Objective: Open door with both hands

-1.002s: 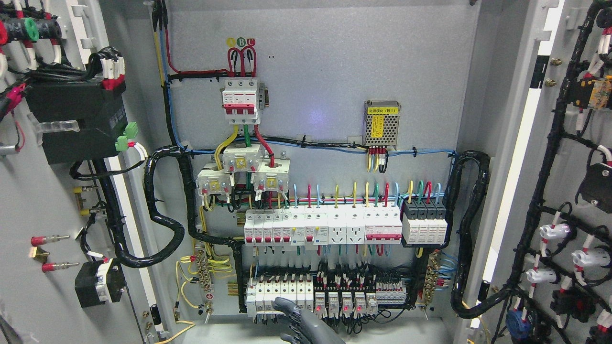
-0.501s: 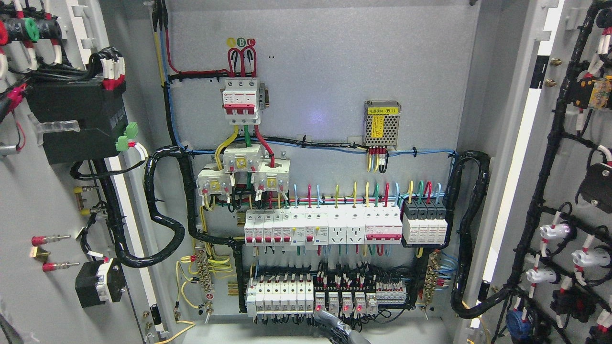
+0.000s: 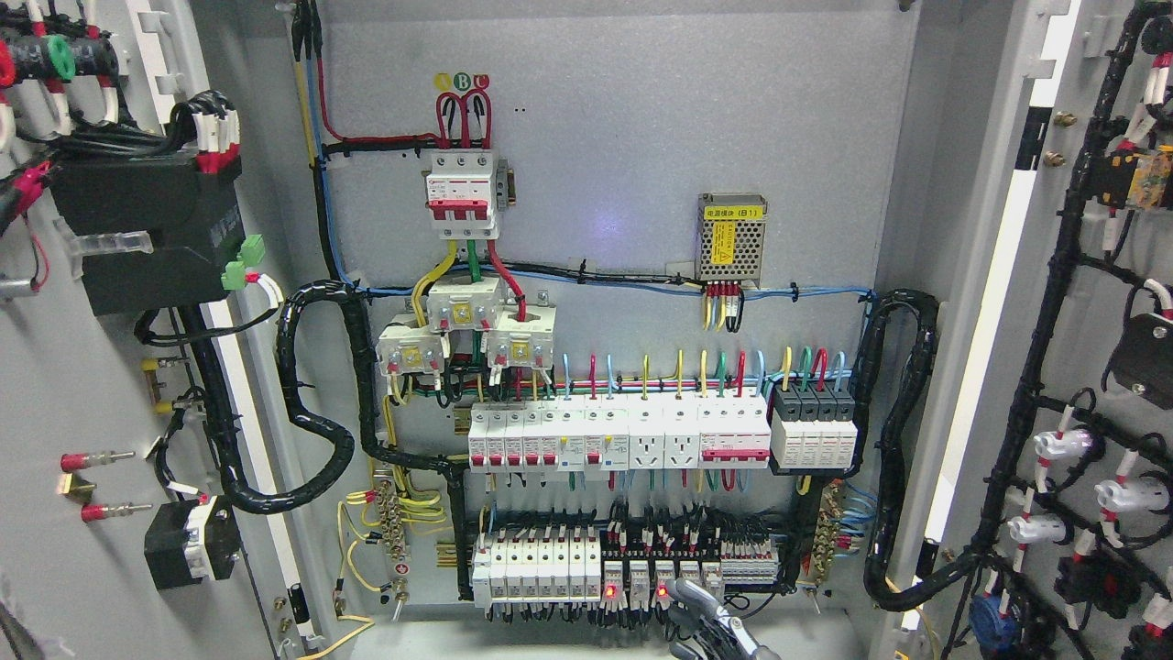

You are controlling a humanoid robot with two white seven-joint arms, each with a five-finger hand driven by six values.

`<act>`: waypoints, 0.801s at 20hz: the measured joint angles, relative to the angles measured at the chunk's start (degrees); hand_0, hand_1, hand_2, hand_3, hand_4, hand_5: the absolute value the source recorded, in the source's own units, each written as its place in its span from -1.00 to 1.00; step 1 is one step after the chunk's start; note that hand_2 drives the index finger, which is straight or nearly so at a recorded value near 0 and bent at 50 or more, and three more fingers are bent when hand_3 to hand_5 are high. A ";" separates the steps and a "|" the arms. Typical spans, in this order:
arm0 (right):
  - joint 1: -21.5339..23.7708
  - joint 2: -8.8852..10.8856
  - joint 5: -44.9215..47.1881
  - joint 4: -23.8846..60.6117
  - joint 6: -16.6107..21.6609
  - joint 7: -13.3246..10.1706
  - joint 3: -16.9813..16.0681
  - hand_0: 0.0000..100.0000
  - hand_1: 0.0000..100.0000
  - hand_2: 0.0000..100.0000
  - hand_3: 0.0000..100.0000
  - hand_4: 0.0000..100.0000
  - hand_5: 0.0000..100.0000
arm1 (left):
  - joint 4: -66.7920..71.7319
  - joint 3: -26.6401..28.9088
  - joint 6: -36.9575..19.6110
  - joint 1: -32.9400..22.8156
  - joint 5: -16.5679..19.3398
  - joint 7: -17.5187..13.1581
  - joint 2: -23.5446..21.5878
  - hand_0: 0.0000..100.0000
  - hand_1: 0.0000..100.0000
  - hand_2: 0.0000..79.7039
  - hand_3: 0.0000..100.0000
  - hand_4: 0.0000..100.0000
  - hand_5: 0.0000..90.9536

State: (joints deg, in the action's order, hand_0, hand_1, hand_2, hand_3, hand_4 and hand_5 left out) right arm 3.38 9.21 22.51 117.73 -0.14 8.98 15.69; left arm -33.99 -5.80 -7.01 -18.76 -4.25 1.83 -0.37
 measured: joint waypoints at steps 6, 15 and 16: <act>4.05 0.39 -0.09 0.65 8.85 0.09 -1.98 -0.62 -1.00 -1.00 -1.00 -1.00 -1.00 | -23.20 -7.55 0.39 -5.96 -1.80 0.27 -5.78 -1.00 -1.00 -1.00 -1.00 -1.00 -1.00; 11.15 1.90 -0.15 1.05 19.27 0.14 -7.43 -0.62 -1.00 -1.00 -1.00 -1.00 -1.00 | -51.51 -14.52 0.75 -8.45 -2.59 0.26 -12.53 -1.00 -1.00 -1.00 -1.00 -1.00 -1.00; 11.92 2.04 -0.13 1.06 20.32 0.15 -8.20 -0.62 -1.00 -1.00 -1.00 -1.00 -1.00 | -54.03 -15.08 0.34 -8.45 -2.61 -0.36 -13.08 -1.00 -1.00 -1.00 -1.00 -1.00 -1.00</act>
State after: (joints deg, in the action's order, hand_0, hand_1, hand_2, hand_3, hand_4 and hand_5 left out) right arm 15.30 11.25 22.38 118.79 20.18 9.12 7.49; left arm -88.02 -20.88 -6.67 -27.20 -6.86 1.47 -13.44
